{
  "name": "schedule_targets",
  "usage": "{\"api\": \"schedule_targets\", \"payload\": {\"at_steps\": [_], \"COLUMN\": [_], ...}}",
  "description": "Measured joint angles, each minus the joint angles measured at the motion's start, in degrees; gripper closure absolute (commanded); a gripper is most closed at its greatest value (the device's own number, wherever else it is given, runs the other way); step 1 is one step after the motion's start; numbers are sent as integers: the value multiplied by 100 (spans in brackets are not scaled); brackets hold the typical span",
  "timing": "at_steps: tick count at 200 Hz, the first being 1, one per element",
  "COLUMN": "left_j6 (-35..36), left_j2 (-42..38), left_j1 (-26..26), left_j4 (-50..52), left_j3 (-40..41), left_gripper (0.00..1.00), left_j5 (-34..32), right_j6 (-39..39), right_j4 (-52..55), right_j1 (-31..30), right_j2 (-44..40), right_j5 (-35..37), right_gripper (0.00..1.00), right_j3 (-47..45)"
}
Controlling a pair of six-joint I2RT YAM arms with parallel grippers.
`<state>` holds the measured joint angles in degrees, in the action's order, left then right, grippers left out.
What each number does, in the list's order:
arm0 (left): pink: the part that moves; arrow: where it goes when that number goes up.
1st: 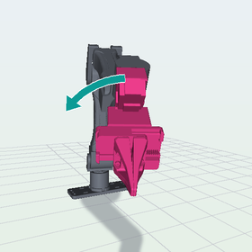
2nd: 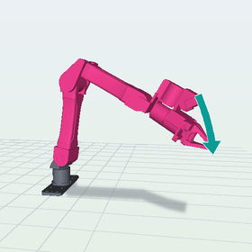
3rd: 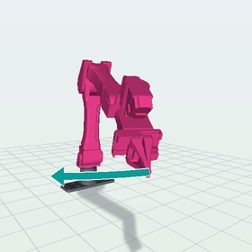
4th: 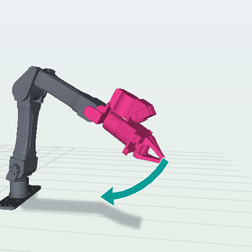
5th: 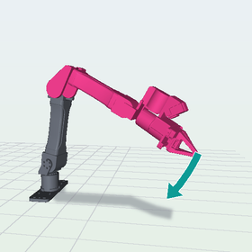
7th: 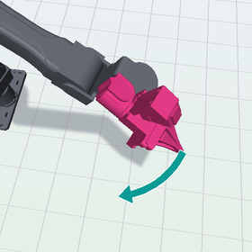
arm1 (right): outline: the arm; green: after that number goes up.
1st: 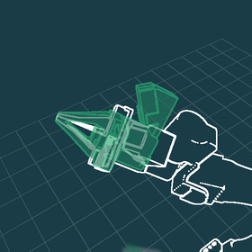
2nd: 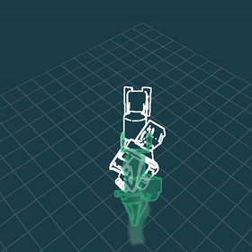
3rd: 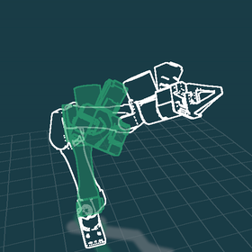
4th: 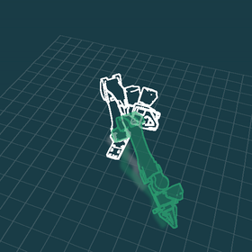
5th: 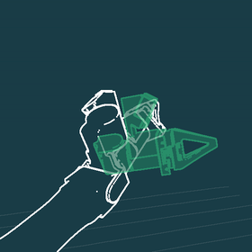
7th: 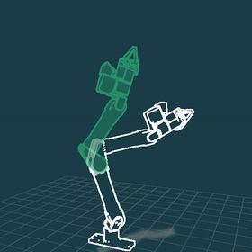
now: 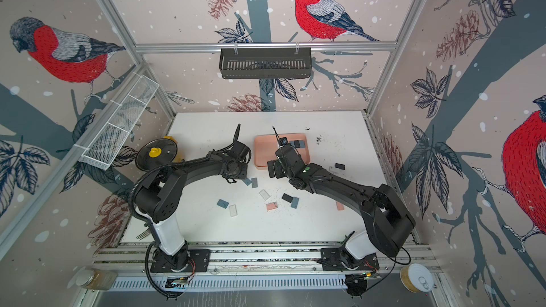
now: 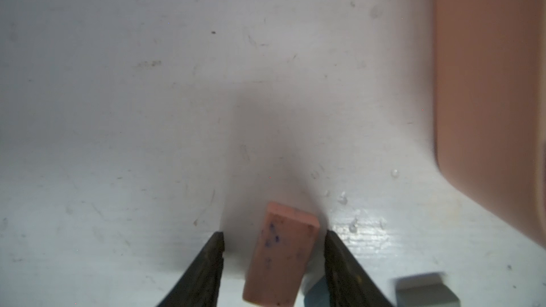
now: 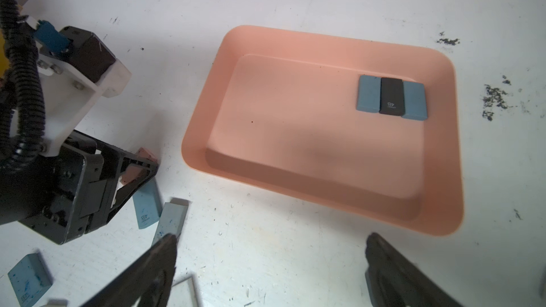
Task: Put the eraser in the storage box
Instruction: Pick up the eraser from the center of the board.
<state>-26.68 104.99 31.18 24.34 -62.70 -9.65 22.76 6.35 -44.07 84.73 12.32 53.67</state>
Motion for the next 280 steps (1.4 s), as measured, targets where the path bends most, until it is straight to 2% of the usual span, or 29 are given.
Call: {"api": "schedule_targets", "payload": {"at_steps": [47, 103, 142, 175, 230, 280], "left_j6": [-11, 2, 9, 83, 125, 94], "left_j2": [-4, 35, -42, -105, -7, 739], "left_j1": [0, -35, -44, -31, 122, 433], "left_j4": [-83, -44, 415, 678, 931, 949], "left_j3": [50, -63, -251, -719, -1803, -3128], "left_gripper": [68, 80, 80, 80, 80, 79], "left_j5": [-7, -17, -63, -122, -46, 481], "right_j6": [70, 103, 105, 103, 103, 146], "right_j4": [0, -24, -35, -31, 48, 133], "right_j1": [0, 107, 398, 758, 1622, 2369], "right_j2": [-39, -238, -446, -636, -1029, -1204], "right_j5": [0, -11, -142, -321, -682, -1064], "right_gripper": [1, 1, 1, 1, 1, 1], "right_j3": [-2, -96, -133, -166, -319, -343]}}
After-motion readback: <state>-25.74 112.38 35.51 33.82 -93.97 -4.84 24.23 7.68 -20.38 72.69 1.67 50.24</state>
